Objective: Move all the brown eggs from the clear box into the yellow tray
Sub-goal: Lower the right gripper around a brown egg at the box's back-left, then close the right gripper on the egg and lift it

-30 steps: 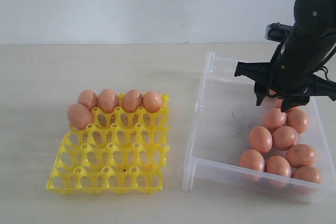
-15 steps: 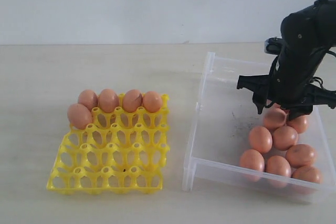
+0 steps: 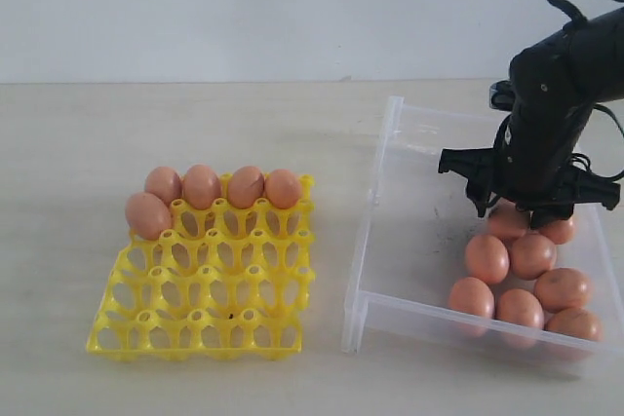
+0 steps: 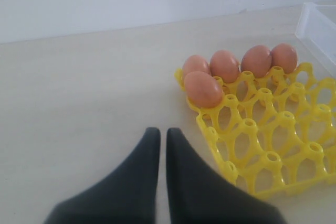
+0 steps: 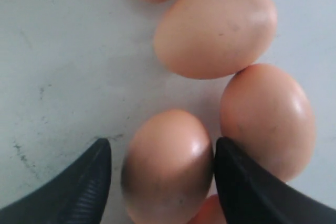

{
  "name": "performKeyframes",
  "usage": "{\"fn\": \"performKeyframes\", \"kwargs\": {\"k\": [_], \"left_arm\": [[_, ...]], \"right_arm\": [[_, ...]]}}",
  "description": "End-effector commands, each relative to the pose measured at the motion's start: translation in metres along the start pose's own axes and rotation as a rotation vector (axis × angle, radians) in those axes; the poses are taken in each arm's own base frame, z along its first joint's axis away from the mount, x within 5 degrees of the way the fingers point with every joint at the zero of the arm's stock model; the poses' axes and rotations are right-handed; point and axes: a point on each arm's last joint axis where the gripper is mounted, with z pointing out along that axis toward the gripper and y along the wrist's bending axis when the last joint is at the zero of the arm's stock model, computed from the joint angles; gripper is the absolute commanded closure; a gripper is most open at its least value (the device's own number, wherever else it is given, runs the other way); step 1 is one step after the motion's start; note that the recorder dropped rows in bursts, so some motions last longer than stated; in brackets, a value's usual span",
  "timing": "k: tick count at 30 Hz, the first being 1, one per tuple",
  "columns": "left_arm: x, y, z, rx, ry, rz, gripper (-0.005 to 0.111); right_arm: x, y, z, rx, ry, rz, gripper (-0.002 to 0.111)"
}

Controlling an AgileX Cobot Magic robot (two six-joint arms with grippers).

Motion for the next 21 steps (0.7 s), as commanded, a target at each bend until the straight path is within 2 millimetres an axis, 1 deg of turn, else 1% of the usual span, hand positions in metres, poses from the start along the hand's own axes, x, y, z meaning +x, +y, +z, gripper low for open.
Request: {"fn": "performKeyframes", "kwargs": {"k": [1,5,6,7,9,10,11,12,13,15,16,18,19,21], "left_arm": [[0.001,0.0,0.0,0.005,-0.002,-0.006,0.103],[0.001,0.0,0.0,0.005,-0.002,-0.006,0.103],[0.001,0.0,0.0,0.005,-0.002,-0.006,0.103],[0.001,0.0,0.0,0.005,-0.002,-0.006,0.103],[0.001,0.0,0.0,0.005,-0.002,-0.006,0.103],[0.001,0.0,0.0,0.005,-0.002,-0.006,0.103],[0.001,0.0,0.0,0.005,-0.002,-0.006,0.103],[0.001,0.0,0.0,0.005,-0.002,-0.006,0.103],[0.001,0.0,0.0,0.005,-0.002,-0.006,0.103],[0.001,0.0,0.0,0.005,-0.002,-0.006,0.103],[0.001,0.0,0.0,0.005,-0.002,-0.006,0.103],[0.001,0.0,0.0,0.005,-0.002,-0.006,0.103],[0.001,0.0,0.0,0.005,-0.002,-0.006,0.103],[0.001,0.0,0.0,0.005,-0.002,-0.006,0.103]], "right_arm": [[0.0,-0.002,0.006,0.021,0.002,-0.016,0.058],[-0.003,-0.001,0.007,0.018,-0.034,-0.029,0.059],[-0.004,-0.002,0.007,0.023,-0.045,-0.031,0.061],[-0.005,-0.002,0.007,0.031,-0.052,-0.031,0.065],[-0.005,-0.003,0.009,0.042,-0.058,-0.036,0.076],[-0.004,-0.003,0.012,0.053,-0.046,-0.04,0.091],[-0.002,-0.003,0.015,0.057,-0.036,-0.038,0.097],[0.001,-0.004,0.019,0.062,-0.023,-0.039,0.108],[0.003,-0.005,0.023,0.067,-0.013,-0.049,0.108],[0.001,-0.002,0.025,0.04,-0.047,-0.121,0.108],[-0.002,0.004,0.024,-0.021,-0.092,-0.177,0.108],[-0.004,0.015,0.022,-0.189,-0.207,-0.176,0.108],[0.0,0.02,0.022,-0.328,-0.29,-0.181,0.108],[-0.002,0.019,0.023,-0.504,-0.381,-0.126,0.108]]}}
